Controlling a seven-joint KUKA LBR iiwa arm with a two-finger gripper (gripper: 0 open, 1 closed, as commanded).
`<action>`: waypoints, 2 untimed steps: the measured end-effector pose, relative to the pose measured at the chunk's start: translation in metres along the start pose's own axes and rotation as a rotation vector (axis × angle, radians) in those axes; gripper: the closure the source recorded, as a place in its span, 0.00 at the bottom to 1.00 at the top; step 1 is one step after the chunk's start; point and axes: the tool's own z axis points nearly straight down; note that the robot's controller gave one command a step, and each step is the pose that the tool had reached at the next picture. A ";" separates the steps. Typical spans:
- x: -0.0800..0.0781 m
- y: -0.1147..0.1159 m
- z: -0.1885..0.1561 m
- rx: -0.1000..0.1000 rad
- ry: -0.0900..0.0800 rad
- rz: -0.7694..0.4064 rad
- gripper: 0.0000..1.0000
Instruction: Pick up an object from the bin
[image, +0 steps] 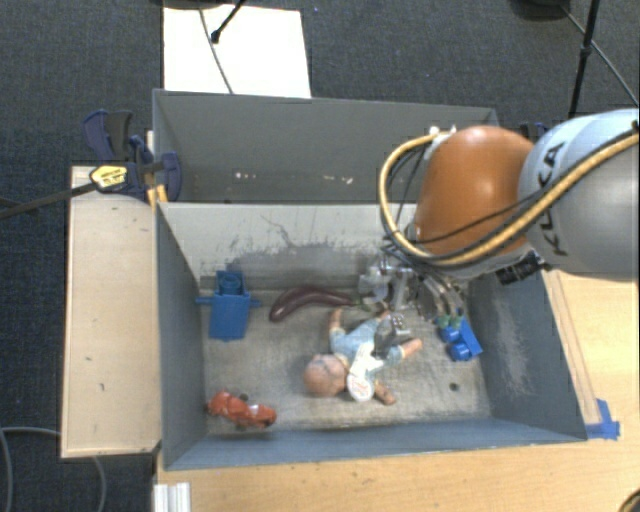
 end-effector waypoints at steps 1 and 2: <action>0.054 0.004 0.035 -0.001 0.011 -0.150 1.00; 0.054 0.004 0.035 -0.001 0.011 -0.149 0.00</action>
Offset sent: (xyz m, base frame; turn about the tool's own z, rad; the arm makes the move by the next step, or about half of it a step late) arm 0.0000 0.0000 0.0000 0.0000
